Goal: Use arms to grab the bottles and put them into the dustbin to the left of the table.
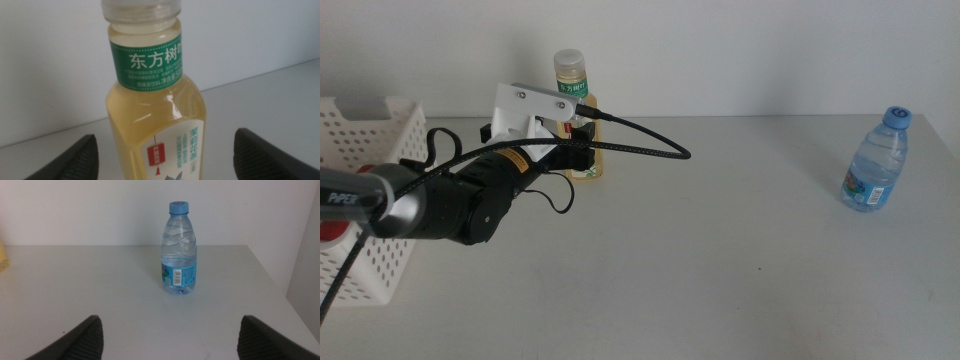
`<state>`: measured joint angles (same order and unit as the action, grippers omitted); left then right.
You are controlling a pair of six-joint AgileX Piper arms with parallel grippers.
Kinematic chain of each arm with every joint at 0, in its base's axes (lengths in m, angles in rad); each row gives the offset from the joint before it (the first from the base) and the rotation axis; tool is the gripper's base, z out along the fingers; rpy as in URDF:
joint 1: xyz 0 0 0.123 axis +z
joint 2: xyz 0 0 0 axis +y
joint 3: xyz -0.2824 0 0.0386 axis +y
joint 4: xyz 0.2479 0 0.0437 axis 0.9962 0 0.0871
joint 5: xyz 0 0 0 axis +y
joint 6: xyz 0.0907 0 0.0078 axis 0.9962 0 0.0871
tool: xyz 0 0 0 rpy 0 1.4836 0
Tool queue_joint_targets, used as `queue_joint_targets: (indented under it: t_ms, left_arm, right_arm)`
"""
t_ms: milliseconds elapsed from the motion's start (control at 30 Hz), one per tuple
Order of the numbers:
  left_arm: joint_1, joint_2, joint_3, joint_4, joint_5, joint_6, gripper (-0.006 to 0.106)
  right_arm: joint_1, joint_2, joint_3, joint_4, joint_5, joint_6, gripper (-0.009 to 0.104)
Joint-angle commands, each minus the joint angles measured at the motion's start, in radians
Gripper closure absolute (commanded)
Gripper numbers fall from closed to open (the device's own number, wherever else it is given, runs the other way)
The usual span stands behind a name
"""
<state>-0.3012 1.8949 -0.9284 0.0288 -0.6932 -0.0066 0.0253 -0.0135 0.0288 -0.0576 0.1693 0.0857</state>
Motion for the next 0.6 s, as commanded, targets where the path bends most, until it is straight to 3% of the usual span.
queue_joint_targets:
  t_ms: [0,567]
  left_arm:
    - [-0.007,-0.014,-0.072,-0.005,-0.054,-0.015,0.009]
    - [-0.006,0.16,-0.266,-0.023,-0.05,-0.019,0.009]
  right_arm:
    - [-0.005,-0.022,-0.009,-0.008,-0.082,-0.011,0.001]
    - [-0.005,-0.022,-0.009,-0.008,-0.082,-0.011,0.001]
